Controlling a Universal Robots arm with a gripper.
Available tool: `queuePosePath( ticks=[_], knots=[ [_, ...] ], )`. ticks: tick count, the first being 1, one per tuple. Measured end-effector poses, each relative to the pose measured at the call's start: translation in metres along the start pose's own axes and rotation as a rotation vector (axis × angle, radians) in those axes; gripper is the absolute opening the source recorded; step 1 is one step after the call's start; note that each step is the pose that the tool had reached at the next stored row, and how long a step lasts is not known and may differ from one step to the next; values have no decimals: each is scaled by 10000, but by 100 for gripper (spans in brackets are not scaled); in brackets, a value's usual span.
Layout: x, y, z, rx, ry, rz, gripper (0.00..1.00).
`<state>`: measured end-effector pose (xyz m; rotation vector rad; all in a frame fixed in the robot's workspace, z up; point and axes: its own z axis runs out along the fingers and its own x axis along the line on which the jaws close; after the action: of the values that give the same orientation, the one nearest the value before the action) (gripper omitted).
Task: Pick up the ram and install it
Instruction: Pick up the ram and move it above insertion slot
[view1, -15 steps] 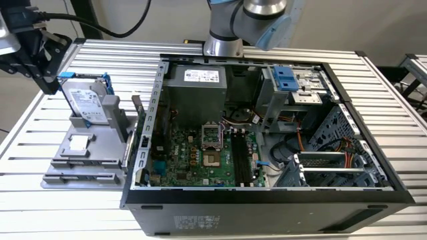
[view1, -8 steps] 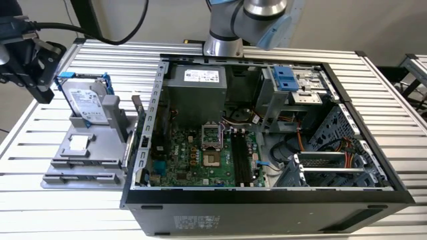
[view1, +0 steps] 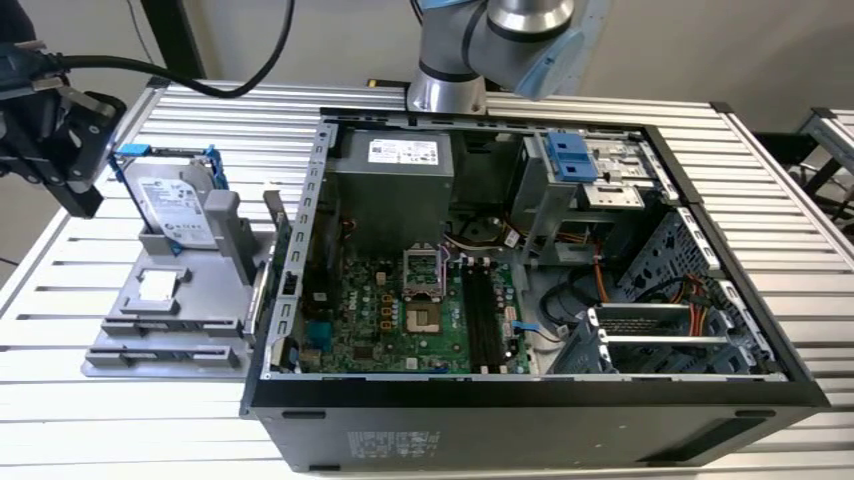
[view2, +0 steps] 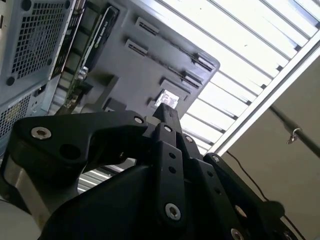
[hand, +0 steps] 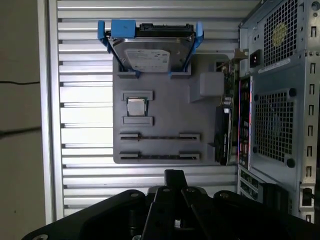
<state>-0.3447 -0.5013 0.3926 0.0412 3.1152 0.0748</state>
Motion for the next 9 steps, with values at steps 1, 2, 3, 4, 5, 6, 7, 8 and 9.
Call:
queuePosePath(
  ticks=[1,2,3,4,5,6,7,8,9],
  knots=[
    [0,-7,0,0,0,0,0],
    [0,-8,0,0,-1,0,0],
    [0,-8,0,0,-1,1,0],
    [0,-8,0,-1,-1,2,0],
    [0,-12,0,0,-1,0,0],
    [0,-14,-1,0,0,0,0],
    [0,-14,-1,0,0,0,0],
    [-1,-15,-1,0,-1,0,0],
    [0,-15,0,0,-1,0,0]
  ],
)
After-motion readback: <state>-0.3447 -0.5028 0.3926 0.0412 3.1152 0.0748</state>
